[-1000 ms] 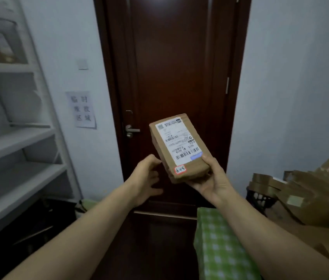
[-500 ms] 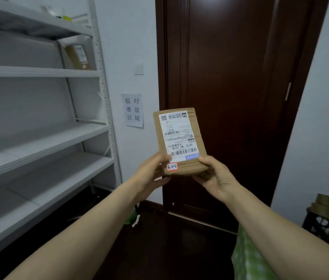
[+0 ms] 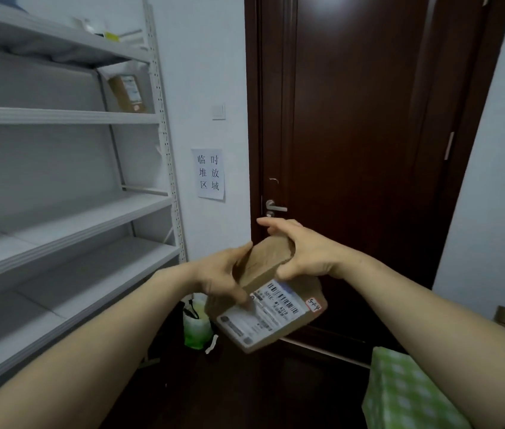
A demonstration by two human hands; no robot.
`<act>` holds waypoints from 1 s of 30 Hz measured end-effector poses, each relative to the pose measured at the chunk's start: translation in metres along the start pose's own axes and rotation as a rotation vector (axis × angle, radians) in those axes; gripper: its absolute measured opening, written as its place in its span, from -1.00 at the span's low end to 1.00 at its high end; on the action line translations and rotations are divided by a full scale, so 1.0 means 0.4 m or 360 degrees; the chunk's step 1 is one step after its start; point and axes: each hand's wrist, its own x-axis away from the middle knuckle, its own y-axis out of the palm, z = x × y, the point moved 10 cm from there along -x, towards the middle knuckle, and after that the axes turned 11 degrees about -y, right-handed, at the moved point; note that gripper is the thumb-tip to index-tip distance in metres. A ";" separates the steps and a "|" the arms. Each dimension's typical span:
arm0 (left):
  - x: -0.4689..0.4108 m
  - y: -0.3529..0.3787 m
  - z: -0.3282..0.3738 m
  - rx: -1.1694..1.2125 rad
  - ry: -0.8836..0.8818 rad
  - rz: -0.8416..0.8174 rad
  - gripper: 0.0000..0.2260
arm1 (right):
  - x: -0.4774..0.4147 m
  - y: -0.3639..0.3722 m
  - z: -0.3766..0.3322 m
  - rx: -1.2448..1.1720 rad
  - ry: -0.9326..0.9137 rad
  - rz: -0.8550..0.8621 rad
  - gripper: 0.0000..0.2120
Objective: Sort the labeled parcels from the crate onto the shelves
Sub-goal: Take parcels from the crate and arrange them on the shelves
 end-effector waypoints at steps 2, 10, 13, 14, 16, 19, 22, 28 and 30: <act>-0.001 -0.006 -0.024 0.0214 0.0019 0.0030 -0.25 | 0.004 -0.027 -0.004 -0.0172 -0.0038 0.0176 -0.11; -0.004 -0.028 -0.110 0.1252 0.0119 0.0123 -0.27 | 0.080 -0.008 0.096 -0.1027 0.0236 0.0590 0.11; -0.004 -0.018 -0.096 0.1386 0.0166 0.0068 -0.27 | 0.068 0.048 0.077 -0.0792 0.0227 0.0380 -0.31; -0.003 -0.017 -0.095 0.1423 0.0172 0.0047 -0.27 | 0.063 0.050 0.066 -0.0739 0.0198 0.0376 -0.44; 0.000 -0.015 -0.097 0.1473 0.0187 0.0014 -0.26 | 0.056 0.051 0.056 -0.0697 0.0153 0.0379 -0.54; 0.005 -0.018 -0.102 0.1527 0.0204 0.0000 -0.26 | 0.047 0.051 0.043 -0.0684 0.0102 0.0363 -0.56; 0.007 -0.021 -0.111 0.1547 0.0201 -0.0003 -0.26 | 0.041 0.057 0.036 -0.0689 0.0097 0.0349 -0.54; 0.013 -0.030 -0.136 0.1571 0.0187 -0.0001 -0.25 | 0.025 0.076 0.024 -0.0722 0.0085 0.0326 -0.58; 0.017 -0.034 -0.145 0.1583 0.0185 -0.0007 -0.25 | 0.018 0.081 0.018 -0.0719 0.0084 0.0322 -0.57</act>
